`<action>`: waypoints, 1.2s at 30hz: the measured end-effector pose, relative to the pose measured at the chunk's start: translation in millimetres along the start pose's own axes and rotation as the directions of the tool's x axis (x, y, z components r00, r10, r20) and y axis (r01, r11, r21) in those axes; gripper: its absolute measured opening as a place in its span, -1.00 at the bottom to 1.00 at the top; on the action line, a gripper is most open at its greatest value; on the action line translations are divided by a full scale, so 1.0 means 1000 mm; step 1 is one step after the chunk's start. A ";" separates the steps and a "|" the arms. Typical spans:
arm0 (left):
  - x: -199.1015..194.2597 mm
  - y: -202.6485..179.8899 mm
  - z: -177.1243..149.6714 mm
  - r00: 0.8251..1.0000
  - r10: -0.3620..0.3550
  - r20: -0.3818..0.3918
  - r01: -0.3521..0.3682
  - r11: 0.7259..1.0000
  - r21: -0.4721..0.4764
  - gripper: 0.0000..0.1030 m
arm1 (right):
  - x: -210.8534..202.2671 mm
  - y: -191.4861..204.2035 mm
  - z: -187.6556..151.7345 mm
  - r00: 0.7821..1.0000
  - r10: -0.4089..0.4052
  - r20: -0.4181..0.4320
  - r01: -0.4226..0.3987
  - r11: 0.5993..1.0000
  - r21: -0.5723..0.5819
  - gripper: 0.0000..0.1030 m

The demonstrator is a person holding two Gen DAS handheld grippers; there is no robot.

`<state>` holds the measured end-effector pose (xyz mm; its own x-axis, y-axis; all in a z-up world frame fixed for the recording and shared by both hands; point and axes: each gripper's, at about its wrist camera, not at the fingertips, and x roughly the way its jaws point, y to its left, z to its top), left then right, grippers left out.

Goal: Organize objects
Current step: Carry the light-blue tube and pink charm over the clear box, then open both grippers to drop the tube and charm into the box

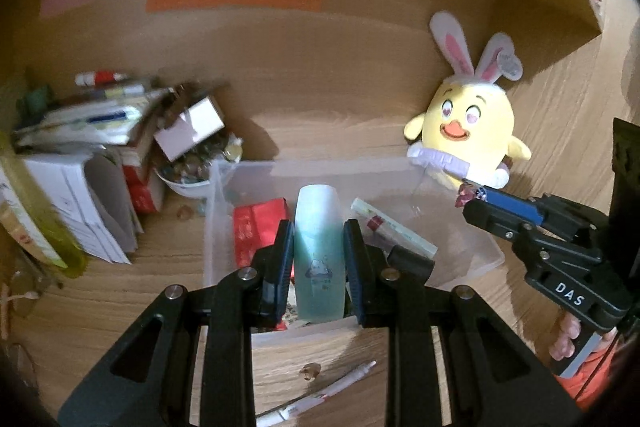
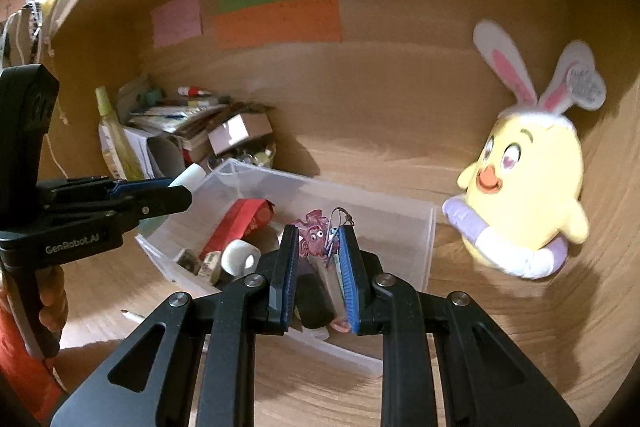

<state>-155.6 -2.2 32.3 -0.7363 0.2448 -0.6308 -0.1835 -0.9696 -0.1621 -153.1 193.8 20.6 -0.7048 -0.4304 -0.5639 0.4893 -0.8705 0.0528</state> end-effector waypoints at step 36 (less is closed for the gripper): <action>0.021 0.002 -0.008 0.997 -0.007 -0.078 0.008 1.000 0.011 -0.01 | 0.029 0.004 -0.015 0.993 -0.042 -0.109 0.040 0.999 -0.018 -0.09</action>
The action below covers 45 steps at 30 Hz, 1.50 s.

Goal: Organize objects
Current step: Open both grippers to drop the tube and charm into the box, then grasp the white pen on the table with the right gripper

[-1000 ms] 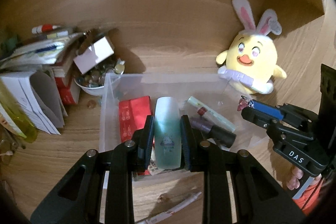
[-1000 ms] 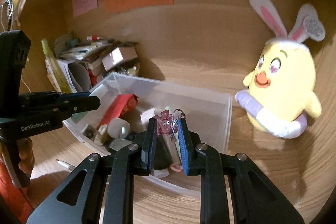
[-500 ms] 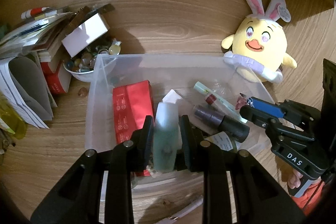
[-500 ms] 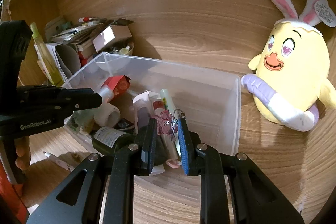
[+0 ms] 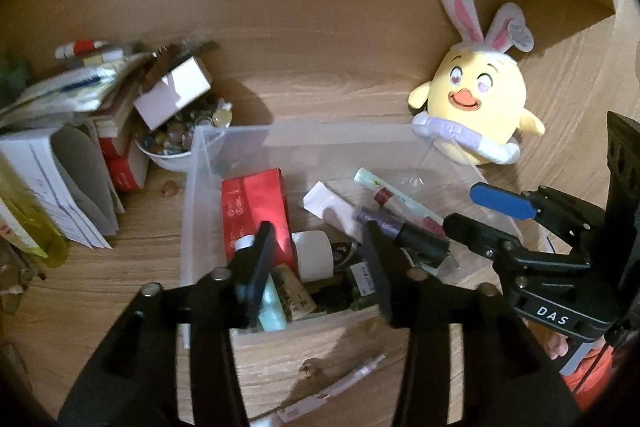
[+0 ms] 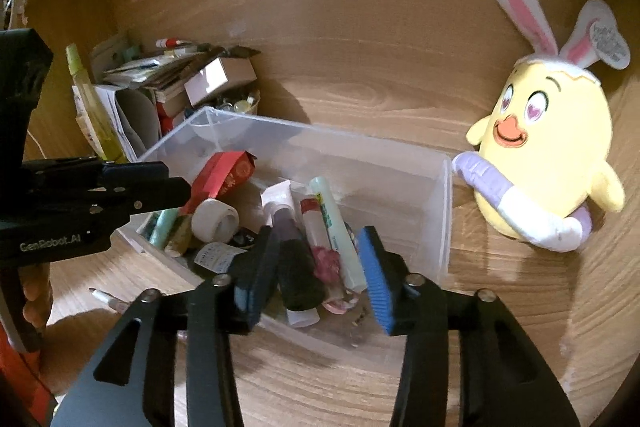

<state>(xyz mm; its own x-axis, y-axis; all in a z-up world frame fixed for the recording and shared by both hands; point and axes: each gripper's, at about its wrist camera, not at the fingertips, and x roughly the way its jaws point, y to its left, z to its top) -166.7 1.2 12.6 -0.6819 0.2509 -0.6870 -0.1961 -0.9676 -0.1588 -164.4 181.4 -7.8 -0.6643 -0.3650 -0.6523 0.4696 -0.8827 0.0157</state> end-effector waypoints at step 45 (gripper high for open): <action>-0.064 0.072 -0.107 0.991 0.126 -0.039 -0.128 0.989 -0.072 0.37 | 0.046 0.145 -0.057 0.917 0.213 -0.337 -0.328 0.884 -0.333 0.01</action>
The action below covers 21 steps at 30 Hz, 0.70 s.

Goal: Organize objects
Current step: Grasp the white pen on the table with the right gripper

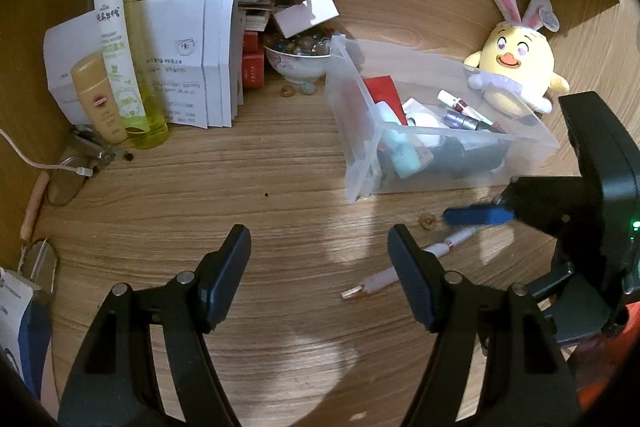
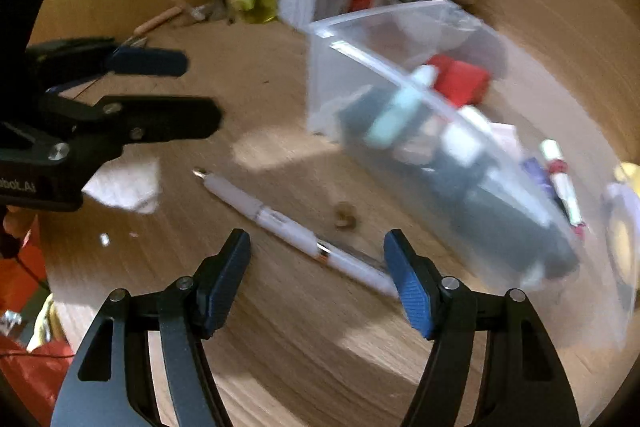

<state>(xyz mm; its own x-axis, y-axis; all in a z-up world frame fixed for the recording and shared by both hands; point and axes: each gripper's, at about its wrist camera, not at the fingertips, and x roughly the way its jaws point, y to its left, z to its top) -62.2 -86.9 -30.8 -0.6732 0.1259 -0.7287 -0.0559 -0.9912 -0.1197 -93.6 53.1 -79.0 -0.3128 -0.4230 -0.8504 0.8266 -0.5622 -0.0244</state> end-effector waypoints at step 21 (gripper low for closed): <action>0.026 -0.044 0.004 0.996 -0.061 -0.061 0.067 0.993 0.093 0.37 | -0.063 -0.029 -0.101 0.999 -0.009 0.032 0.003 0.980 0.199 -0.75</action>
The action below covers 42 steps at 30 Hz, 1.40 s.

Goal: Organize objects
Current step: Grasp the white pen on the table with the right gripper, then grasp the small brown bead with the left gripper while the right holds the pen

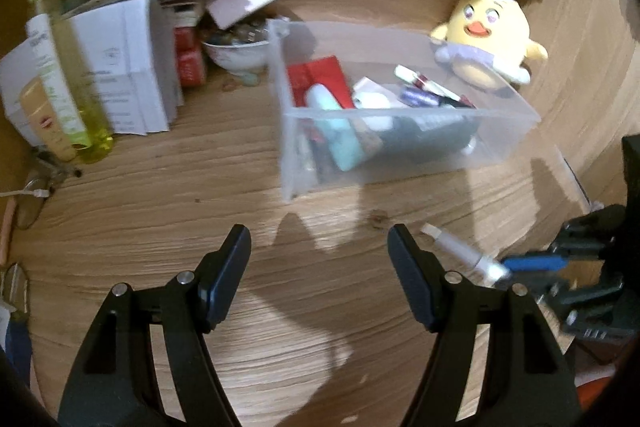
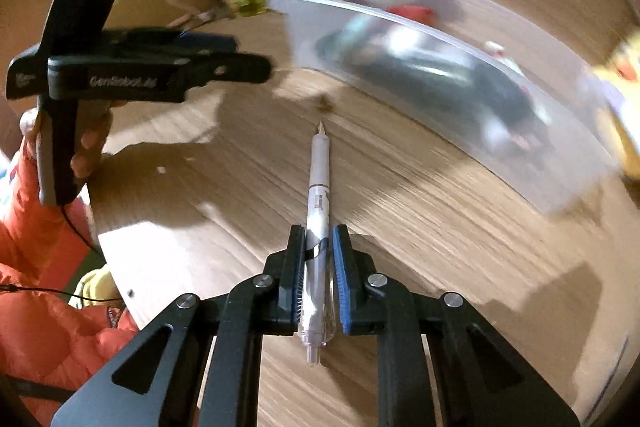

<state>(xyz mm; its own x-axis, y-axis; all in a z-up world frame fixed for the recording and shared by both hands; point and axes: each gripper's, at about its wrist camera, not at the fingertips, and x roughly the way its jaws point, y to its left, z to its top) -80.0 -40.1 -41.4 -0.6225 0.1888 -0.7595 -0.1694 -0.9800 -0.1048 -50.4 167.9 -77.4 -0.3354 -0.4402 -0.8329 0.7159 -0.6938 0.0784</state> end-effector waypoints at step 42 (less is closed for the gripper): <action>-0.013 -0.049 0.016 0.996 -0.015 0.082 0.008 0.996 0.093 -0.77 | -0.016 -0.020 0.024 0.991 -0.059 0.120 0.049 0.995 0.087 -0.54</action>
<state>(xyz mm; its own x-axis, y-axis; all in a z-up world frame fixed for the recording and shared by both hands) -75.5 6.6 -16.3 -0.6806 0.2085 -0.7023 -0.2448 -0.9683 -0.0502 -74.2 175.0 -51.9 -0.4482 -0.4639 -0.7641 0.6425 -0.7615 0.0854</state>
